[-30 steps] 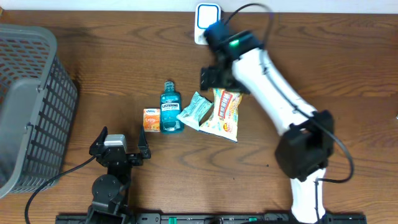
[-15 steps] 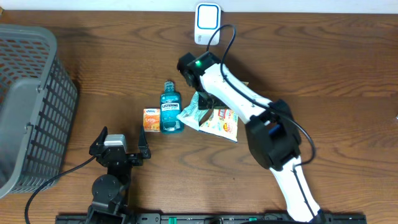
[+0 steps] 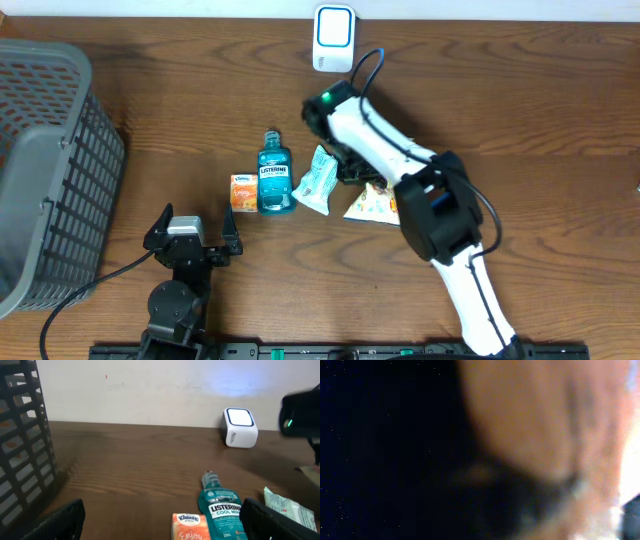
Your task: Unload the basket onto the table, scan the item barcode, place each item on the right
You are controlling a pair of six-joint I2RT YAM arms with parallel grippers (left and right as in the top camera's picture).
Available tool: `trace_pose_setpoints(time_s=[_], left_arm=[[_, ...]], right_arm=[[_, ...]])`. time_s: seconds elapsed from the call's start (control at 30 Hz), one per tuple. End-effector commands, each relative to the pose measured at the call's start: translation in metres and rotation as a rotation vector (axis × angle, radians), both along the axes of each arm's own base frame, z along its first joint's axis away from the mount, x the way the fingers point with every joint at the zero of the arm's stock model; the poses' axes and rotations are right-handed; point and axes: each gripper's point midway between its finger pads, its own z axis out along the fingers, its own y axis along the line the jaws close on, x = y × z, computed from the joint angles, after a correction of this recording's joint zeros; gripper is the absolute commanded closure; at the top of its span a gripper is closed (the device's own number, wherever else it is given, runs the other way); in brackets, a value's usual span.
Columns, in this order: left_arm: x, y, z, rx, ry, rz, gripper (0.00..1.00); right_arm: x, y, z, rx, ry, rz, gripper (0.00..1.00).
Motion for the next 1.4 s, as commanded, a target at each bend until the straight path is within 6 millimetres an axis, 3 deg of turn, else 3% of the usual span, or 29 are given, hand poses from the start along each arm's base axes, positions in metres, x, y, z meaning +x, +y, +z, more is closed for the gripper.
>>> trace_pose_setpoints(time_s=[0.0,0.1,0.2,0.33,0.53,0.77,1.03,1.27,1.37], left_arm=[[0.0,0.002,-0.017,0.0,0.049,0.011,0.02],[0.0,0.002,-0.017,0.0,0.049,0.011,0.02],[0.0,0.002,-0.017,0.0,0.049,0.011,0.02],[0.0,0.002,-0.017,0.0,0.049,0.011,0.02],[0.0,0.002,-0.017,0.0,0.049,0.011,0.02],[0.0,0.002,-0.017,0.0,0.049,0.011,0.02],[0.0,0.002,-0.017,0.0,0.049,0.011,0.02],[0.0,0.002,-0.017,0.0,0.049,0.011,0.02],[0.0,0.002,-0.017,0.0,0.049,0.011,0.02]], right_arm=[[0.005,0.023,0.041,0.326,0.053,0.135,0.99],[0.002,0.045,0.068,0.643,0.112,0.327,0.99],[-0.017,0.072,0.111,1.08,0.169,0.572,0.96],[-0.028,0.08,0.149,1.423,0.114,0.81,0.99],[-0.026,0.097,0.176,1.641,-0.086,1.1,0.99],[-0.032,0.128,0.222,1.914,-0.224,1.052,0.99],[-0.048,0.141,0.215,1.887,-0.262,1.292,0.99],[-0.056,0.156,0.236,2.012,-0.319,1.26,0.99],[-0.055,0.156,0.238,2.026,-0.244,1.132,0.95]])
